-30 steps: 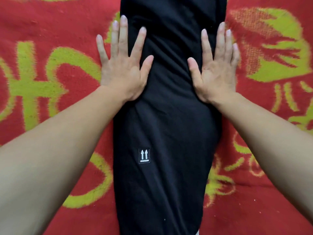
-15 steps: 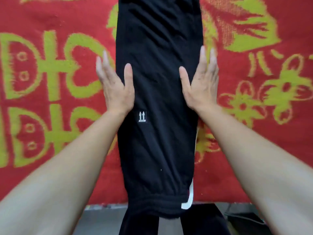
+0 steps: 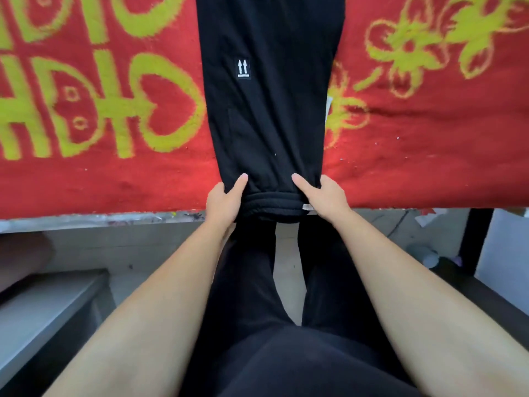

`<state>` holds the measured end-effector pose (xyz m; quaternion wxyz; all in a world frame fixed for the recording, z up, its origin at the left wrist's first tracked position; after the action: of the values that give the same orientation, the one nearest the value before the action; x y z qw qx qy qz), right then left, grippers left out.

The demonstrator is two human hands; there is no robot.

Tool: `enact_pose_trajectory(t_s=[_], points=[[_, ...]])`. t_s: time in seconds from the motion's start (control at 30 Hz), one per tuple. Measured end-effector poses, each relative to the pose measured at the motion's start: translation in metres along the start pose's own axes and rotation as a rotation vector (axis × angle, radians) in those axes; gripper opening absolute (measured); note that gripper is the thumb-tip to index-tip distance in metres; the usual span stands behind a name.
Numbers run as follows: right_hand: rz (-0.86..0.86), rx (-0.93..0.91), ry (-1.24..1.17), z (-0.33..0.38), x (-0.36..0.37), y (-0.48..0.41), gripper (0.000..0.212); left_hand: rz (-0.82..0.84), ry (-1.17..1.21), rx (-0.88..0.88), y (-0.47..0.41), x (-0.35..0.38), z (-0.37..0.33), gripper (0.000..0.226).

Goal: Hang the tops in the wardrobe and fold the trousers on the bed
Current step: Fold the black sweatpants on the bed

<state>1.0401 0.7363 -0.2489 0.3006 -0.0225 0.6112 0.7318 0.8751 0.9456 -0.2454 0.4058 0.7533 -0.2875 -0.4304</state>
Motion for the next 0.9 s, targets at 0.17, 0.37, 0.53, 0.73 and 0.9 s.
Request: enact_pose_trajectory(t_s=[0.17, 0.37, 0.53, 0.73, 0.9], points=[[0.101, 0.029, -0.119, 0.015, -0.029, 0.009, 0.044, 0.143, 0.021, -0.059, 0.015, -0.008, -0.025, 0.040], [0.163, 0.025, -0.224, 0.089, -0.079, 0.006, 0.052, 0.347, 0.067, -0.206, 0.028, -0.019, -0.098, 0.014], [0.189, 0.048, -0.434, 0.180, -0.125, -0.019, 0.021, 0.319, 0.264, -0.105, 0.005, -0.045, -0.221, 0.022], [-0.136, -0.082, -0.724, 0.211, -0.167, -0.057, 0.020, -0.132, 0.501, 0.104, -0.040, -0.083, -0.261, 0.050], [-0.237, -0.077, -0.235, 0.168, -0.146, -0.075, 0.065, -0.150, 0.026, 0.162, -0.062, -0.055, -0.212, 0.086]])
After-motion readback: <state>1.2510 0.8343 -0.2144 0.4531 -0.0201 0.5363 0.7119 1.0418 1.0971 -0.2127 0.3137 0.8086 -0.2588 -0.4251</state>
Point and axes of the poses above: each hand's wrist, its own y-axis away from the middle knuckle, its own x-axis out of the palm, z = x × y, the point moved 10 cm from there along -y, towards the middle knuckle, and after that the axes turned 3 degrees about -z, right-handed, at the moved point
